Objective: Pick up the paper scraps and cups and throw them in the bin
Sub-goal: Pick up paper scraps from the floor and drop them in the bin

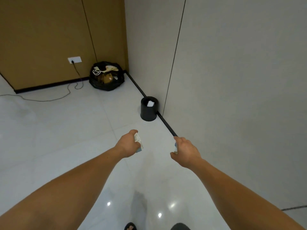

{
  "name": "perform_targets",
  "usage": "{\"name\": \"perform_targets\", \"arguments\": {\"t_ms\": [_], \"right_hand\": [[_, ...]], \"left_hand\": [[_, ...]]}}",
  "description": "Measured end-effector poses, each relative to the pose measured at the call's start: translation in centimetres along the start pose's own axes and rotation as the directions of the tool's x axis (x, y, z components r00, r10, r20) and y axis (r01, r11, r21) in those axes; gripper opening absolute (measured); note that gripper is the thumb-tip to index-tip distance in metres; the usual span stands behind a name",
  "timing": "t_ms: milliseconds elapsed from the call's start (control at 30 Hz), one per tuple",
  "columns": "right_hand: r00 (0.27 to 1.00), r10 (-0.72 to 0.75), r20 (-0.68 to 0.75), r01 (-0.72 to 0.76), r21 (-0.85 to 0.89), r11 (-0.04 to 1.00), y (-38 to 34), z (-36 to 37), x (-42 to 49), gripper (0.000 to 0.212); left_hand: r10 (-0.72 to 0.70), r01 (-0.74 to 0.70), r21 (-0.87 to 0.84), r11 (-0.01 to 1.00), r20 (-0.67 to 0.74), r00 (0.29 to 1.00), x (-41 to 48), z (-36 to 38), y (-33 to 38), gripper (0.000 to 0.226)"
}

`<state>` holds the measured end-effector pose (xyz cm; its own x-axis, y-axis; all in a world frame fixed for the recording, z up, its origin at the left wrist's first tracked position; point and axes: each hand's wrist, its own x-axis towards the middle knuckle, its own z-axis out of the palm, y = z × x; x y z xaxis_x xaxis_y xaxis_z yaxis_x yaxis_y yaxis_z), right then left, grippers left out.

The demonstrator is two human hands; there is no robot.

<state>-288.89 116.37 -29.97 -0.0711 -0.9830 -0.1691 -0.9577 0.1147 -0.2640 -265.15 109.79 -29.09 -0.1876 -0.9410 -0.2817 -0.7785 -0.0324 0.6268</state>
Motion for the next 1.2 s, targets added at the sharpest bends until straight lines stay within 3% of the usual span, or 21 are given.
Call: {"name": "perform_targets", "arguments": {"t_ms": [133,667,867,1200], "right_hand": [[0.997,-0.03,0.066,0.031,-0.025,0.999,-1.7,-0.1,6.2,0.064],[0.99,-0.117,0.083,0.119,-0.018,0.993,-1.5,-6.7,40.8,0.07],[0.985,-0.123,0.122,0.126,-0.015,0.992,-3.1,-7.2,51.7,0.069],[0.985,0.049,0.163,-0.055,0.031,0.998,-6.0,-5.3,68.7,0.071]], "left_hand": [[-0.037,0.037,-0.009,0.999,0.01,0.999,5.7,-2.8,-0.6,0.058],[-0.118,0.118,0.007,0.993,-0.029,0.993,36.2,-10.7,4.7,0.057],[-0.115,0.115,0.011,0.993,0.015,0.993,47.0,-13.0,4.5,0.058],[-0.038,0.05,-0.049,0.998,0.208,0.977,68.3,-16.9,2.5,0.059]]}}
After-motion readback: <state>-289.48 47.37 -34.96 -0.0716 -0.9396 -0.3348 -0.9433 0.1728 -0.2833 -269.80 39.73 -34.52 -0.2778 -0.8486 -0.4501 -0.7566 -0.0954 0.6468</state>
